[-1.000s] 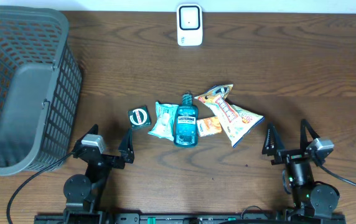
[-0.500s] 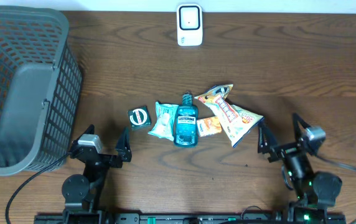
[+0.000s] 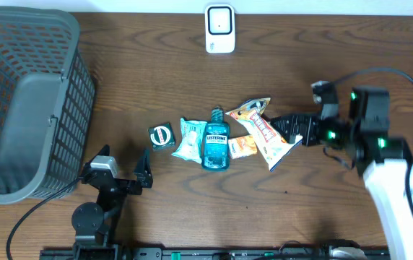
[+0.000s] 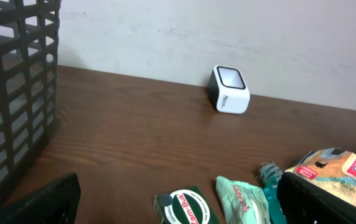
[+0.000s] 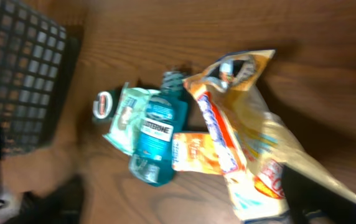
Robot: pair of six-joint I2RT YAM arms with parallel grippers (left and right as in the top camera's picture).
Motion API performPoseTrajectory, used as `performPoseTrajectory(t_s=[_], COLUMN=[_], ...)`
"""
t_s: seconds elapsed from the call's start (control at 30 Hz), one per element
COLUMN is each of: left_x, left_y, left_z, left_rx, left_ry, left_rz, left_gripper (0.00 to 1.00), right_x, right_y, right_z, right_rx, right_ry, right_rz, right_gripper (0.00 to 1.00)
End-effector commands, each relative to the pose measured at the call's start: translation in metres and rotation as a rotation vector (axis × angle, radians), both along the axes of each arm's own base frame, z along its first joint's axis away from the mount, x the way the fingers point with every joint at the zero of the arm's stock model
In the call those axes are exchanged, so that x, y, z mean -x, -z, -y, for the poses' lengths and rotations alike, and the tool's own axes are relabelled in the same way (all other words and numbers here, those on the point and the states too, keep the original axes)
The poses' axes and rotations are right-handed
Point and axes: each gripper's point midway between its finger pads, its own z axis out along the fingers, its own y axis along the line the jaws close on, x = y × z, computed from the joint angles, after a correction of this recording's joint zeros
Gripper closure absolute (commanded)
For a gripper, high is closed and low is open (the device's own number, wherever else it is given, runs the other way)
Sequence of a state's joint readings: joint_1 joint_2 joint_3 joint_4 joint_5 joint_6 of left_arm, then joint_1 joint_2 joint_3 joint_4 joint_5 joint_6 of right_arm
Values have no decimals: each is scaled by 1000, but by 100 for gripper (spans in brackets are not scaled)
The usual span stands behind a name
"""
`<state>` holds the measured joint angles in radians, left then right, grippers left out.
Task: Scan the item barcode
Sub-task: 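Move the right gripper forward toward the snack bag, then grasp the snack bag with the right gripper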
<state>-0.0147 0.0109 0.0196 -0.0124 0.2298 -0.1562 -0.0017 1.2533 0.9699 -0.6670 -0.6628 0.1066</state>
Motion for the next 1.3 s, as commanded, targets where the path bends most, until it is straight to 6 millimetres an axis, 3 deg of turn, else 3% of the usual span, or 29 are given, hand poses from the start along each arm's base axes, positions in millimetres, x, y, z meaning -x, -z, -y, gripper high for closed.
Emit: performPoseTrajectory(t_s=[0.0,0.03,0.2,0.33,0.5,0.6,0.77,0.9,0.97,1.03,1.27], left_x=[1,1,1,1,1,1,1,1,1,1,1], left_y=[15,15,15,15,15,15,15,15,15,15,15], left_z=[1,1,1,1,1,1,1,1,1,1,1], left_rx=[-9,-9,-9,-9,-9,-9,-9,-9,-9,-9,-9], left_ry=[9,9,9,9,9,9,9,9,9,9,9], left_rz=[-43,-43,-43,-43,-43,-43,-43,-43,-43,-43,-43], left_gripper=[2,2,2,2,2,2,2,2,2,2,2], right_x=[-9,-7,-3,-11,-21,-26,-18,-12,-15,-24,-45], right_y=[1,4,31,54,85,118,176,202,198,180,78], right_z=[-18,-23,-33,-29,-37,-19,40,46,38,25,13], right_rx=[-86,-111,36,266,409,500,691,718,692,645,543], right_ry=[-85,-104,-99,31,120,253,563,560,520,457,453], right_rz=[-49,-71,-128,-136,-155,-243,-424,-498,-499,-482,-319], right_gripper=[86,99,99,99,99,99,99,99,99,99,99])
